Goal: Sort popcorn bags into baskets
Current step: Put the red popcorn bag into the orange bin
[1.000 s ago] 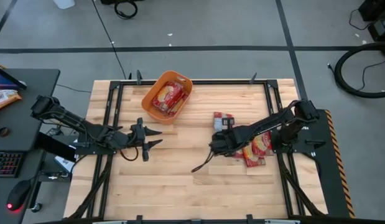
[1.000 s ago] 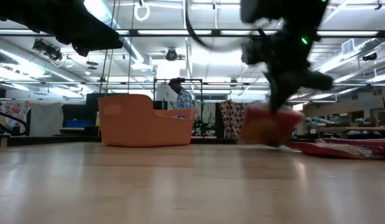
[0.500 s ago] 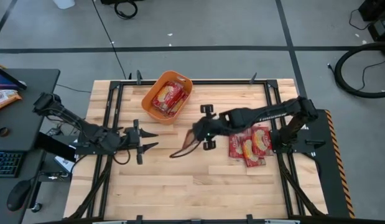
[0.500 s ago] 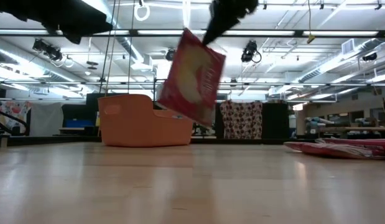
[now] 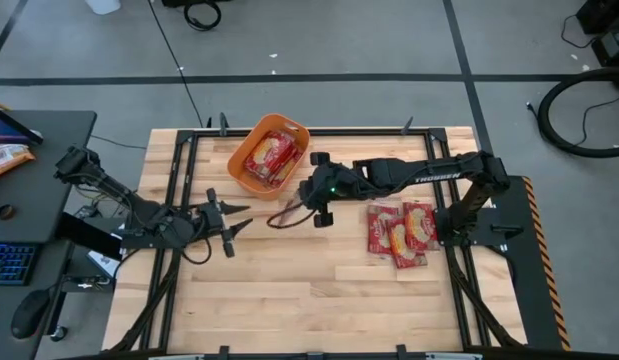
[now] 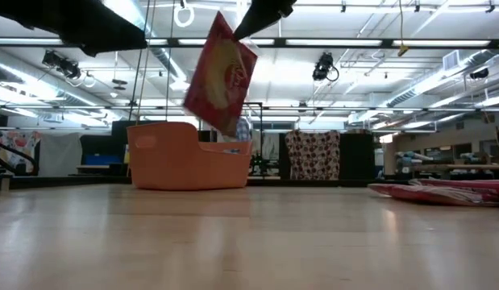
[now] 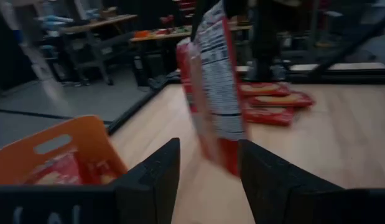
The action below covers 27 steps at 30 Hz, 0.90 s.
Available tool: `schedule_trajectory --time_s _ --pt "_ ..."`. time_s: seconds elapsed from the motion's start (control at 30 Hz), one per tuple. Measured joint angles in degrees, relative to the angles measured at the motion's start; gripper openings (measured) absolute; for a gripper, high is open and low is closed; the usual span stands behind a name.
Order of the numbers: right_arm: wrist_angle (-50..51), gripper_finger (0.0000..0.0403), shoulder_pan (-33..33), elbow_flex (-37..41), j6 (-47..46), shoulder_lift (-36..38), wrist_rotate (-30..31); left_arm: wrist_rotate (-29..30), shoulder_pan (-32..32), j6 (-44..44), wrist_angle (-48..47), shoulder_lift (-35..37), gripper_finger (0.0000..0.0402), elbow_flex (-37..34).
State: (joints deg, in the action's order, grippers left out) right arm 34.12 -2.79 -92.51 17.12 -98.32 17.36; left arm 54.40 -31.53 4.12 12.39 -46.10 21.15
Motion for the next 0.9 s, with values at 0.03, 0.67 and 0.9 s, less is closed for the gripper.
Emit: schedule_trajectory --time_s 0.03,0.67,0.9 --pt "-0.4 0.0003 0.3 0.0 0.0 0.0 -0.1 -0.1 1.2 -0.4 0.9 -0.7 0.0171 0.0" --pt "-5.0 0.0002 3.7 0.0 -3.1 0.0 4.0 -28.1 25.2 4.3 15.0 -10.1 0.0274 0.1" --pt "-7.9 0.0002 4.5 0.0 -2.8 0.0 3.5 -28.7 27.4 2.7 14.9 -17.0 0.0274 5.0"
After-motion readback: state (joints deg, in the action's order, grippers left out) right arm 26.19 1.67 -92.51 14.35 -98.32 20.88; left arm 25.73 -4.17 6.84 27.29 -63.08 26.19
